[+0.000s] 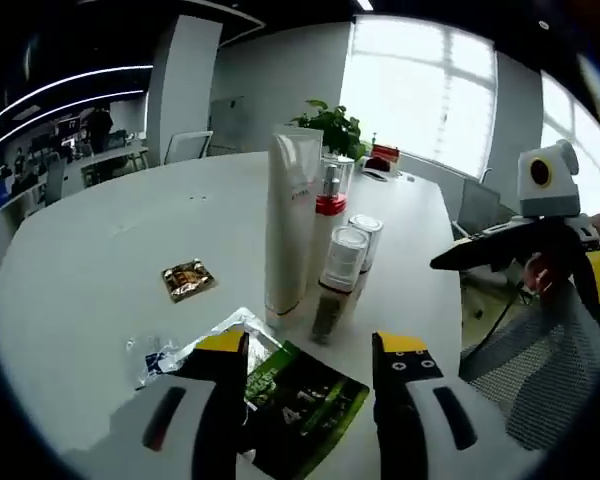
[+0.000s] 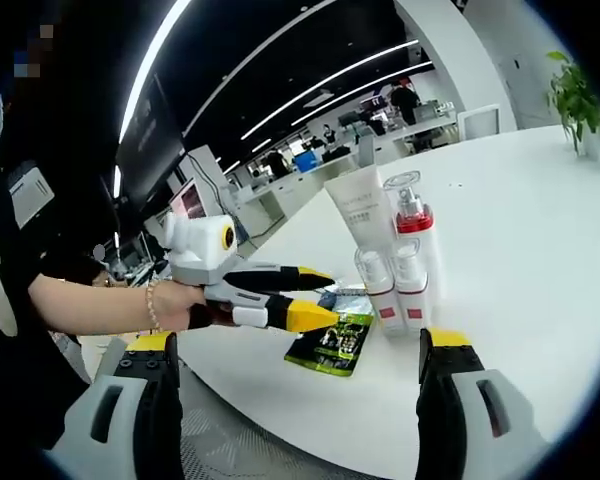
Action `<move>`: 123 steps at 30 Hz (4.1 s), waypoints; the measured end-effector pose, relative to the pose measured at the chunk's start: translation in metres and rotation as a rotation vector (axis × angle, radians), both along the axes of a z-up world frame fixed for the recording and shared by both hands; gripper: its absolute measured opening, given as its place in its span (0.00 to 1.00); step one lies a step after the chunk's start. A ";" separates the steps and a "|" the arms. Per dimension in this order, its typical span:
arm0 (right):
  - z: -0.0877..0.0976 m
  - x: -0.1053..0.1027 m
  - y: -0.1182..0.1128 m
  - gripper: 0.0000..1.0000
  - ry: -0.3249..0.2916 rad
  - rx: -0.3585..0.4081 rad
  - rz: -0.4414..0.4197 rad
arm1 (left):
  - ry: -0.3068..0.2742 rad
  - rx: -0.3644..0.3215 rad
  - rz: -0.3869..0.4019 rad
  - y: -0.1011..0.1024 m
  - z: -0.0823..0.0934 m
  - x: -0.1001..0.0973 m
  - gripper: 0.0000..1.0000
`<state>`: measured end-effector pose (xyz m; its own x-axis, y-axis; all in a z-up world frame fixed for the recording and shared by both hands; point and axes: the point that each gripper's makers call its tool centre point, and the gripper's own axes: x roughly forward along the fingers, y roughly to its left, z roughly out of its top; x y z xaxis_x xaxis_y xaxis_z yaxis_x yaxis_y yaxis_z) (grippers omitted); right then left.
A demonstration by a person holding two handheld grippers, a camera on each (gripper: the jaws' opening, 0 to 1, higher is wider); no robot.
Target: Arrange the skincare products in the storage area until every visible bottle or jar stands upright without overlapping.
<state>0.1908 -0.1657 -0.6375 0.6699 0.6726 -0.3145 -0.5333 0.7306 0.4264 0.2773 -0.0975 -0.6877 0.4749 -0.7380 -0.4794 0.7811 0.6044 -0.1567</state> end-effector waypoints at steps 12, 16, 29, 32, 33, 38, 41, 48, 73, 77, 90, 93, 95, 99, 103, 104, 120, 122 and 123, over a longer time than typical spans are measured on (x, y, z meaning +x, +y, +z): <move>0.001 0.009 0.004 1.00 -0.011 -0.019 0.024 | 0.081 -0.031 0.122 0.059 0.006 -0.036 0.68; 0.001 0.010 0.007 1.00 -0.014 -0.026 0.028 | 0.098 -0.049 0.146 0.071 0.008 -0.044 0.73; 0.009 0.009 0.015 1.00 -0.031 -0.028 0.031 | 0.102 -0.077 0.206 0.105 0.028 -0.062 0.83; 0.010 0.009 0.015 1.00 -0.039 -0.025 0.029 | 0.105 -0.080 0.219 0.112 0.030 -0.066 0.87; 0.010 0.009 0.015 1.00 -0.039 -0.025 0.029 | 0.106 -0.081 0.222 0.113 0.031 -0.068 0.88; 0.010 0.009 0.016 1.00 -0.048 -0.031 0.028 | 0.101 -0.084 0.251 0.128 0.039 -0.073 0.92; 0.010 0.010 0.015 1.00 -0.050 -0.032 0.026 | 0.103 -0.083 0.264 0.134 0.041 -0.075 0.94; 0.010 0.009 0.015 1.00 -0.054 -0.040 0.027 | 0.097 -0.080 0.296 0.149 0.048 -0.086 0.99; 0.001 0.002 0.047 1.00 -0.058 -0.167 0.149 | 0.095 -0.070 0.340 0.163 0.037 -0.100 0.97; 0.003 0.003 0.064 1.00 -0.086 -0.213 0.202 | 0.090 -0.079 0.335 0.163 0.039 -0.101 0.98; 0.001 0.024 0.111 0.99 -0.172 -0.388 0.337 | 0.091 -0.106 0.301 0.156 0.044 -0.105 0.97; 0.004 0.034 0.118 0.95 -0.185 -0.447 0.347 | 0.093 -0.110 0.295 0.156 0.044 -0.105 0.96; 0.002 0.043 0.119 0.91 -0.191 -0.507 0.351 | 0.096 -0.117 0.289 0.154 0.045 -0.106 0.96; 0.009 0.054 0.134 0.97 -0.207 -0.486 0.370 | 0.100 -0.126 0.279 0.154 0.045 -0.107 0.96; 0.011 0.068 0.144 0.97 -0.207 -0.508 0.385 | 0.105 -0.133 0.270 0.152 0.046 -0.109 0.96; 0.010 0.070 0.146 0.97 -0.205 -0.522 0.390 | 0.107 -0.136 0.269 0.152 0.046 -0.109 0.96; -0.037 0.127 0.164 0.90 -0.105 -0.719 0.436 | 0.131 -0.137 0.239 0.149 0.041 -0.112 0.95; -0.045 0.134 0.166 0.88 -0.087 -0.733 0.444 | 0.135 -0.139 0.237 0.149 0.041 -0.113 0.95; -0.047 0.135 0.167 0.86 -0.085 -0.740 0.449 | 0.137 -0.142 0.237 0.149 0.041 -0.113 0.95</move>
<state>0.3255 0.0013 -0.6843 0.4316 0.5208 -0.7365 -0.8458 0.5175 -0.1297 0.1646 0.0520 -0.6471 0.5798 -0.6787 -0.4508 0.5869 0.7317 -0.3468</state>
